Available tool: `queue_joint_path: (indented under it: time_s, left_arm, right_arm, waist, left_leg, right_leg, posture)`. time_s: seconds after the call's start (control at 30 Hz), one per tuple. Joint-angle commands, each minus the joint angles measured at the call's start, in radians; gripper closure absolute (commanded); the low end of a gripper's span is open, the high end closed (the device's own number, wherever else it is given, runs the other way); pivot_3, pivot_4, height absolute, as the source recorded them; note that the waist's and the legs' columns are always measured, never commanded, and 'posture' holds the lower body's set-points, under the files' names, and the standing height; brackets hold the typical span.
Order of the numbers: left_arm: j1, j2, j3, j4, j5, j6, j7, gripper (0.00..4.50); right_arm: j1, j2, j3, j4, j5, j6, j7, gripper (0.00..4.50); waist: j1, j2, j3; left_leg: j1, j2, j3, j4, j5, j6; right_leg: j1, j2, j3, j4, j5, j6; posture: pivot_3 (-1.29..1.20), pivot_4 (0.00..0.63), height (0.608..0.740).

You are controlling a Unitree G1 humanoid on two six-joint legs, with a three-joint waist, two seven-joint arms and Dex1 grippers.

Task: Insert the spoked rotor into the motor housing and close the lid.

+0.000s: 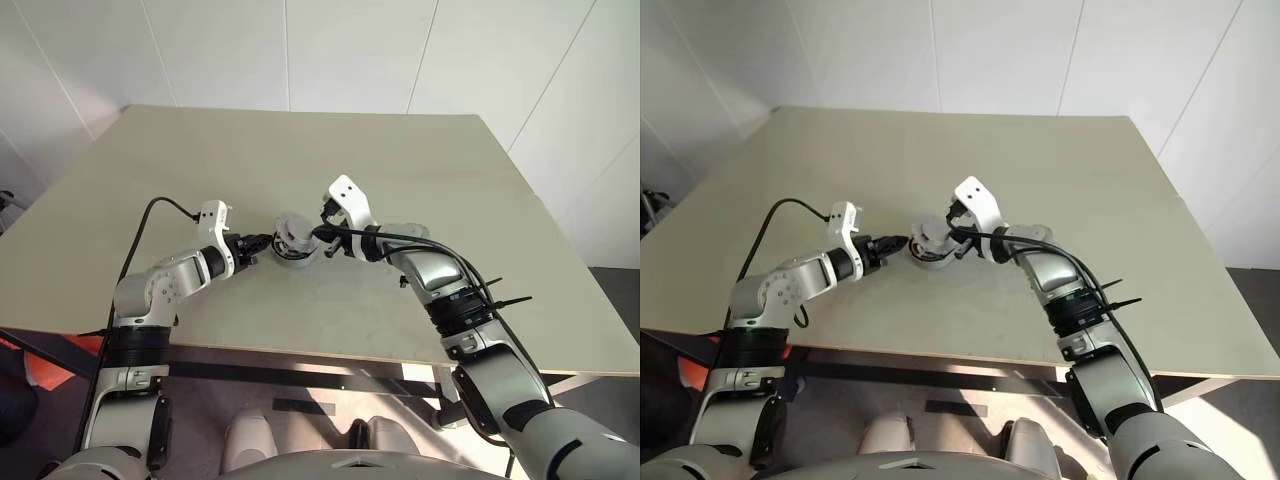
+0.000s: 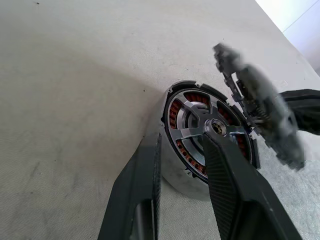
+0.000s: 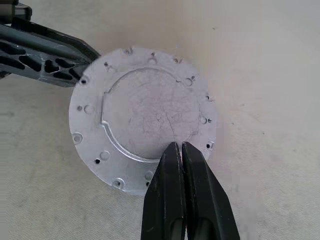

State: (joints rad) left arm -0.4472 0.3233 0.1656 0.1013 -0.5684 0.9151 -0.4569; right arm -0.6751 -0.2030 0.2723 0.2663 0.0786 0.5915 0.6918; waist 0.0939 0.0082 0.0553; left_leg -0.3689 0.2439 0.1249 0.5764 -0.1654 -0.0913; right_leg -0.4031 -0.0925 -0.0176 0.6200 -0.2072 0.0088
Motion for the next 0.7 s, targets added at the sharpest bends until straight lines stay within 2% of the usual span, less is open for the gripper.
queue_joint_path:
  time_s: [0.03, 0.33, 0.5, 0.7]
  left_arm:
    - [-0.014, 0.017, 0.023, -0.029, -0.004, -0.006, 0.003, 3.12]
    - [-0.017, 0.027, 0.028, -0.030, -0.007, -0.008, 0.005, 3.12]
    - [-0.018, 0.027, 0.026, -0.029, -0.008, -0.014, -0.002, 3.12]
    - [-0.024, 0.077, 0.011, -0.025, 0.015, -0.044, -0.046, 3.12]
  right_arm:
    - [0.011, 0.036, 0.021, 0.019, -0.007, -0.020, -0.013, 4.42]
    - [0.018, 0.063, 0.026, 0.117, -0.030, -0.085, -0.034, 4.42]
    - [0.011, 0.052, -0.023, 0.087, 0.003, -0.139, -0.027, 4.42]
    - [-0.019, 0.029, -0.031, -0.003, 0.043, -0.148, 0.061, 4.42]
  waist:
    - [0.000, 0.000, 0.000]
    - [0.001, 0.000, 0.000]
    - [0.001, 0.000, 0.000]
    - [0.001, 0.000, 0.000]
  left_leg:
    - [0.000, 0.000, 0.000, 0.000, 0.000, 0.000]
    - [0.003, 0.000, 0.000, 0.000, -0.001, 0.001]
    - [0.003, 0.000, 0.000, 0.000, -0.001, 0.001]
    - [0.000, 0.000, 0.000, -0.001, 0.000, 0.000]
  right_leg:
    - [0.000, 0.000, 0.000, 0.000, 0.000, 0.000]
    - [0.002, 0.000, 0.000, 0.000, 0.000, 0.000]
    - [0.003, 0.000, 0.000, 0.001, 0.000, 0.000]
    - [0.000, 0.000, 0.000, 0.000, 0.000, 0.000]
  posture:
    - [0.00, 0.000, 0.740]
    - [0.00, 0.000, 0.740]
    - [0.00, 0.000, 0.740]
    - [0.00, 0.000, 0.740]
